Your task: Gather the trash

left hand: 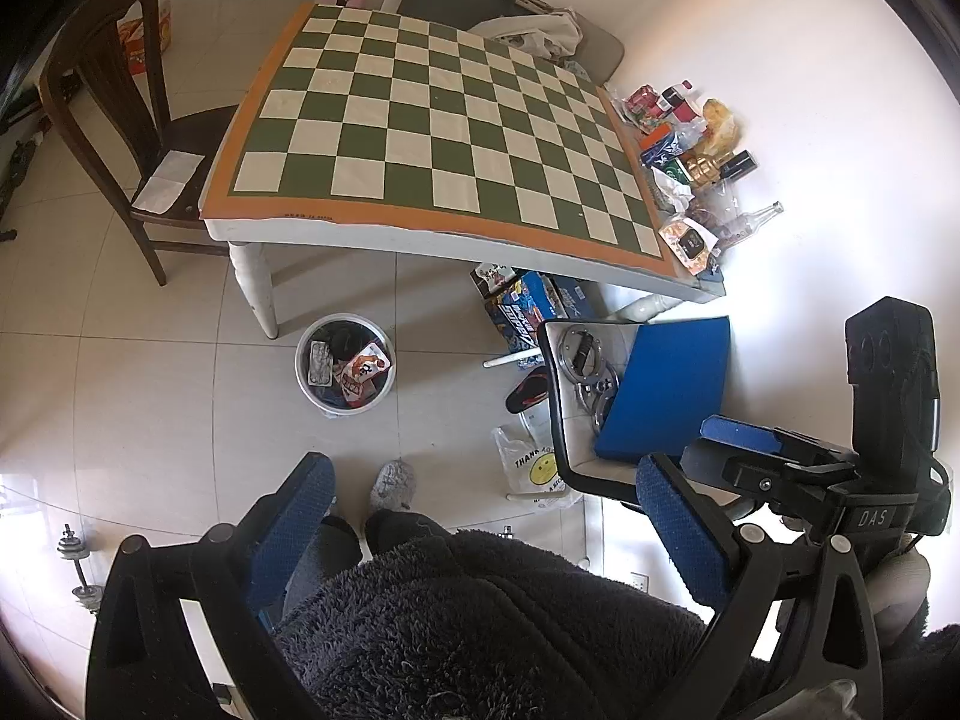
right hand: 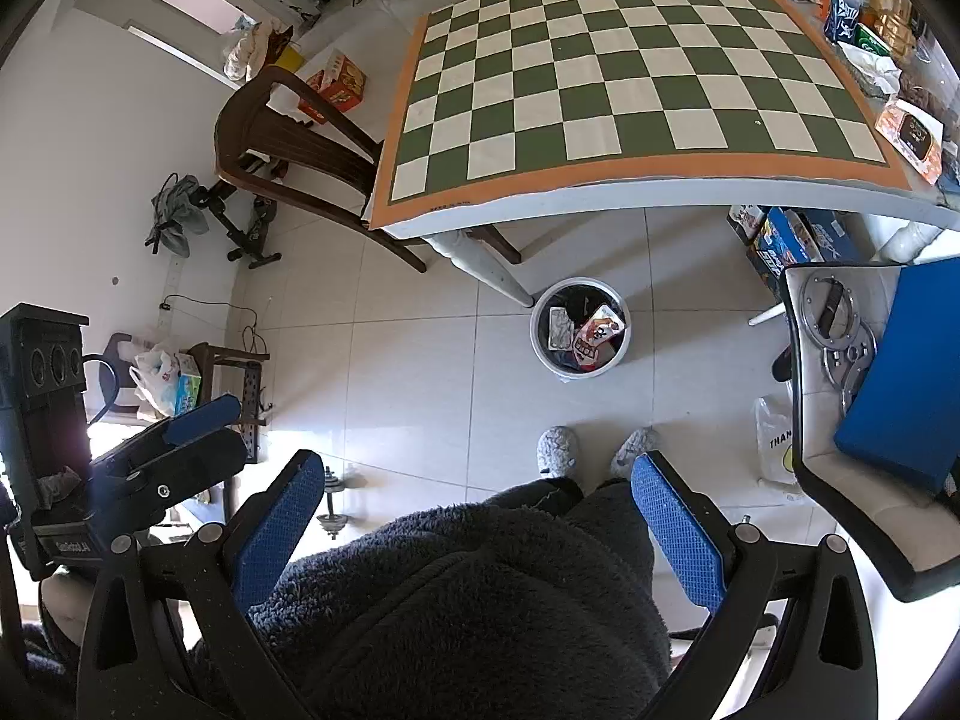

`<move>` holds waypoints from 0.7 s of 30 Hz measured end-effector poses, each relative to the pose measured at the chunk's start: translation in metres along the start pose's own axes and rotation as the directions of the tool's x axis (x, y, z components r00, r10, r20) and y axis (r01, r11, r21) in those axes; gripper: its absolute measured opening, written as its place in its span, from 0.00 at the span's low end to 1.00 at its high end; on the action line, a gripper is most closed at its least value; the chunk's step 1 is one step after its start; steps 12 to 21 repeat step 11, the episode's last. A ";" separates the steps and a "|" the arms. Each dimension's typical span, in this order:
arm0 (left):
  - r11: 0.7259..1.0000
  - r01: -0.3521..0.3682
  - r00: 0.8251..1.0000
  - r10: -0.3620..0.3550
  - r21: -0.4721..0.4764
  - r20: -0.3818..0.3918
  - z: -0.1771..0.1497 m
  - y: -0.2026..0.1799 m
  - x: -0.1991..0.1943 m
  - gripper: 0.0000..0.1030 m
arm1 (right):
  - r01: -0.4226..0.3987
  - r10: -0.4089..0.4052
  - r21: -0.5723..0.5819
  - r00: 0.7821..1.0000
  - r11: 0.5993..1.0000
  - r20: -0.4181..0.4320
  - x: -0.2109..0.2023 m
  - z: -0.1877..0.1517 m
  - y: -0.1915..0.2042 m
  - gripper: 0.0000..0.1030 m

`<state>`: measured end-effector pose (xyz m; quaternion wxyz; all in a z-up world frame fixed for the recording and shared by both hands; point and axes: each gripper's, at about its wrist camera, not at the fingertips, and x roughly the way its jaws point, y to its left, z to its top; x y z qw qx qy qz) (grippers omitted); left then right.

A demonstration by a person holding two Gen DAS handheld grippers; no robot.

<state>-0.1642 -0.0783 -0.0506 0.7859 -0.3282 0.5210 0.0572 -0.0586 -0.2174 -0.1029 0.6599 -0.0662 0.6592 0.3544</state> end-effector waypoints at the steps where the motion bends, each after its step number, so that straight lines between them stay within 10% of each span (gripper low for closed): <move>1: 1.000 0.002 1.000 -0.002 0.000 -0.001 0.000 0.000 0.000 1.00 | -0.002 0.002 0.003 1.000 1.000 -0.001 0.000 0.000 -0.001 1.00; 21: 1.000 0.006 1.000 -0.006 0.010 -0.004 0.001 0.000 -0.001 1.00 | -0.005 0.005 -0.002 1.000 1.000 -0.005 -0.003 0.001 -0.003 1.00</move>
